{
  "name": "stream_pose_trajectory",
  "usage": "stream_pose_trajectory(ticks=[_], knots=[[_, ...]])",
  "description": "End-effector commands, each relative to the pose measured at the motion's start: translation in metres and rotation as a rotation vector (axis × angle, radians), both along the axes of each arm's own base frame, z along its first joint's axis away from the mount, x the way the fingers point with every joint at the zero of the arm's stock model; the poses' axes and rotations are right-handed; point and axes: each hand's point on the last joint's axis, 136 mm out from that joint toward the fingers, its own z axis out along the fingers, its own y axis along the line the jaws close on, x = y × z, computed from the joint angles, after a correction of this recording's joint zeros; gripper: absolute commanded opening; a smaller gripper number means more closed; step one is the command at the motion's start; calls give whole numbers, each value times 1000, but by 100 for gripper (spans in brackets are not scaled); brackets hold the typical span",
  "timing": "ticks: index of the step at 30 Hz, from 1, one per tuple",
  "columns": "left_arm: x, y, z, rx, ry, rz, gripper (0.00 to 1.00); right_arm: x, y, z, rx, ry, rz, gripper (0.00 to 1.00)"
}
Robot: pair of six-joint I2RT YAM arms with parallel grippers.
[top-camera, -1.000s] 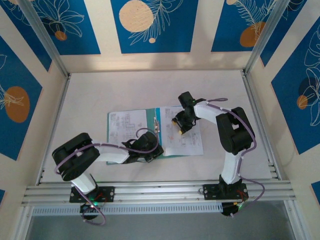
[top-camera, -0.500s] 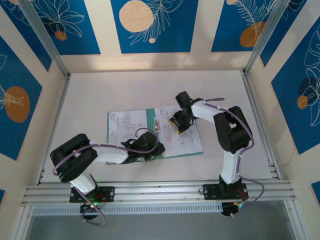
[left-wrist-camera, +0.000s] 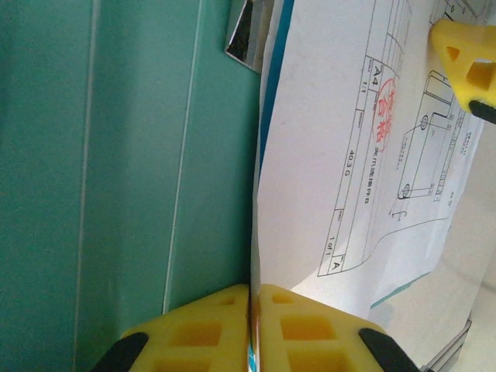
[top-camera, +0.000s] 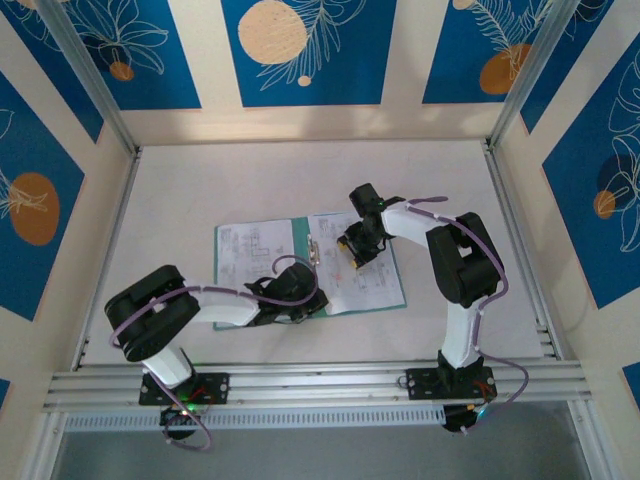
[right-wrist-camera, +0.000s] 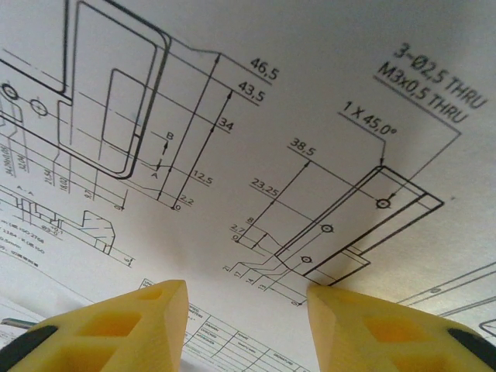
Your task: Put the files into the folder
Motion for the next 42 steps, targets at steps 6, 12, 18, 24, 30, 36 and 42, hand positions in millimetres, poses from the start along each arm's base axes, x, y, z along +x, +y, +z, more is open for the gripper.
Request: stream_pose_trajectory(ticks=[6,12,18,24,30,36,42], knots=[[2,2,2,58,-17,-16,21,-21,-34,-25,-129,115,-14,48],[2,2,0,61,-10,-17,28,-17,-40,-31,-144,123,-10,48],[3,2,-2,64,-7,-19,27,-13,-45,-33,-149,128,-19,48],[4,4,-5,72,-2,-15,18,-5,-46,-35,-153,135,-17,48],[4,6,-7,83,-1,-15,12,-2,-47,-36,-151,130,-14,48],[4,7,-8,90,-2,-18,21,0,-41,-37,-137,124,3,48],[5,5,-8,86,-2,-20,25,-6,-34,-40,-138,136,1,48]])
